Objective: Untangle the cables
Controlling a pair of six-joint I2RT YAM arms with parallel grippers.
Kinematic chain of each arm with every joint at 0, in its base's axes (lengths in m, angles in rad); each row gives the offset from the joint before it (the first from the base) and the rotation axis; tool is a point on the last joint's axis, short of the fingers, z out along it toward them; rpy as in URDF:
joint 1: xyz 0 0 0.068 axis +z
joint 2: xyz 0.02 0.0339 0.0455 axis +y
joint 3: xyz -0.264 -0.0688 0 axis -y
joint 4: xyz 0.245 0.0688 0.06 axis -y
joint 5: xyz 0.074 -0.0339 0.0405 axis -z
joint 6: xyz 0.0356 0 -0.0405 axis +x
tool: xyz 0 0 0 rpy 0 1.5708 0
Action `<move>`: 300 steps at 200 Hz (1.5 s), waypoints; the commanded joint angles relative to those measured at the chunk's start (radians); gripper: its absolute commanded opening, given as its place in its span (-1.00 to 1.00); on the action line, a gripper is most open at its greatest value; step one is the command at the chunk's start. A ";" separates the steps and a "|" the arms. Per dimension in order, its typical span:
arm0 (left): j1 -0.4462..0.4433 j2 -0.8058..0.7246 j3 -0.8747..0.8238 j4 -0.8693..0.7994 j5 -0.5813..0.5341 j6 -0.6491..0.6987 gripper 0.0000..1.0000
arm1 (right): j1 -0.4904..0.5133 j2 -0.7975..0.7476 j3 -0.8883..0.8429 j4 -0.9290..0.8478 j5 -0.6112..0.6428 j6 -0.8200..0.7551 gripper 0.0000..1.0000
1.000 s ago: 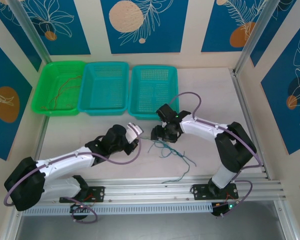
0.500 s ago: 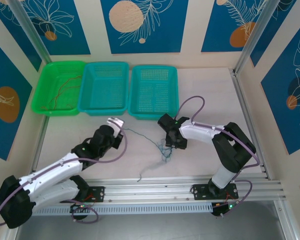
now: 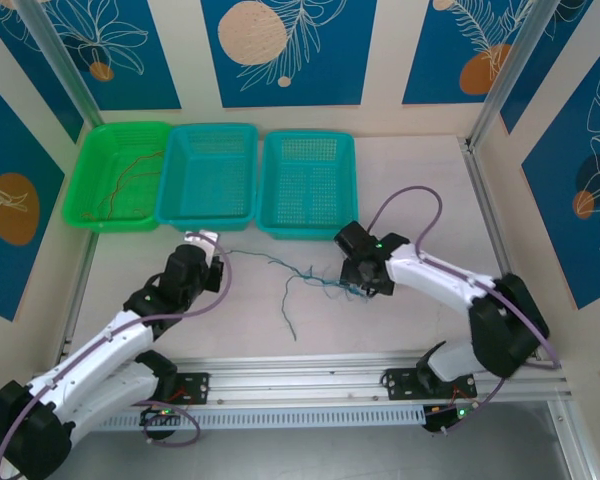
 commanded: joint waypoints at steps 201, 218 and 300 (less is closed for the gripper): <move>0.012 0.168 0.047 0.103 0.103 0.018 -1.00 | 0.321 0.201 0.076 0.276 -0.304 -0.859 0.91; 0.013 0.163 0.058 0.073 0.057 0.012 -1.00 | 0.339 0.269 0.104 0.239 -0.236 -0.864 0.85; 0.248 0.020 0.113 -0.129 -0.086 -0.150 -1.00 | 0.268 0.498 0.272 -0.018 -0.150 -0.724 -0.56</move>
